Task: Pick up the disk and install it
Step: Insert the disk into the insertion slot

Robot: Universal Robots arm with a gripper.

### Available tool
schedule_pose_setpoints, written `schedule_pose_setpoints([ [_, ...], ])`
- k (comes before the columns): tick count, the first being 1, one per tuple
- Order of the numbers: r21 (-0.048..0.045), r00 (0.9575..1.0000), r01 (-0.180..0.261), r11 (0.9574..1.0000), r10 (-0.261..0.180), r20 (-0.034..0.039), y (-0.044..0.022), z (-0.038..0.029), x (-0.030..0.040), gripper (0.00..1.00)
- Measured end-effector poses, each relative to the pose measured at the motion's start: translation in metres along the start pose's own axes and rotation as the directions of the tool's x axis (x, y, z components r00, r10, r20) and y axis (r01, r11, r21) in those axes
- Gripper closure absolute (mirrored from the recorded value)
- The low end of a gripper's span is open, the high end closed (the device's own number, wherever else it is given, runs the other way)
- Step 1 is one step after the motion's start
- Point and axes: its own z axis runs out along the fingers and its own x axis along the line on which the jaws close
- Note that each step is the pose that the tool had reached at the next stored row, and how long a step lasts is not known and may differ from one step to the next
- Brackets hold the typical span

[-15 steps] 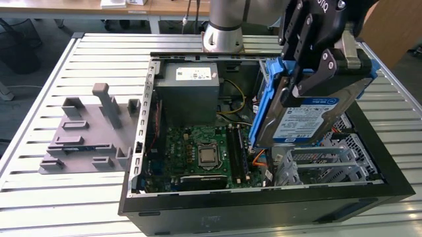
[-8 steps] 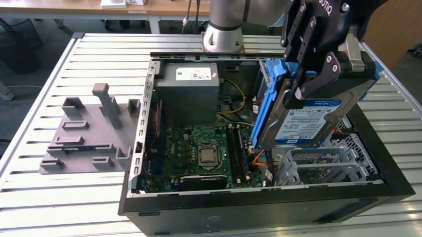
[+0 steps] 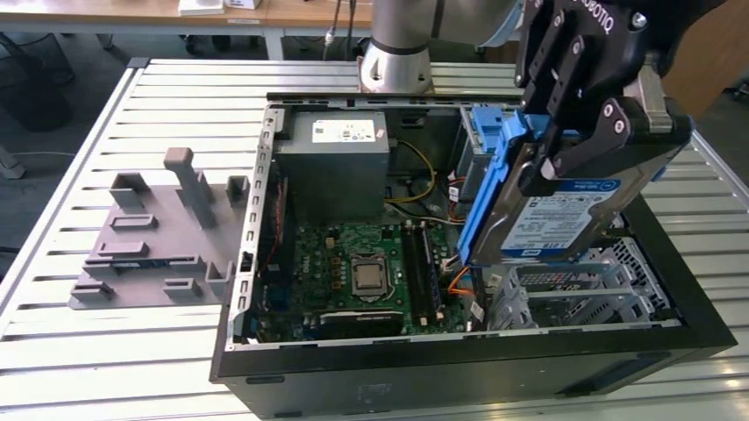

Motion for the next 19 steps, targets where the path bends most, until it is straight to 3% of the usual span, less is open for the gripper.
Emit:
schedule_pose_setpoints([
  [4,0.0,1.0,0.0,1.0,0.0,-0.0002,-0.0079,0.003,0.0016,0.64],
  [15,0.0,1.0,0.0,1.0,0.0,0.0,-0.0189,0.0116,0.0034,0.64],
  [19,0.0,1.0,0.0,1.0,0.0,-0.0001,-0.0279,0.0133,0.0032,0.64],
])
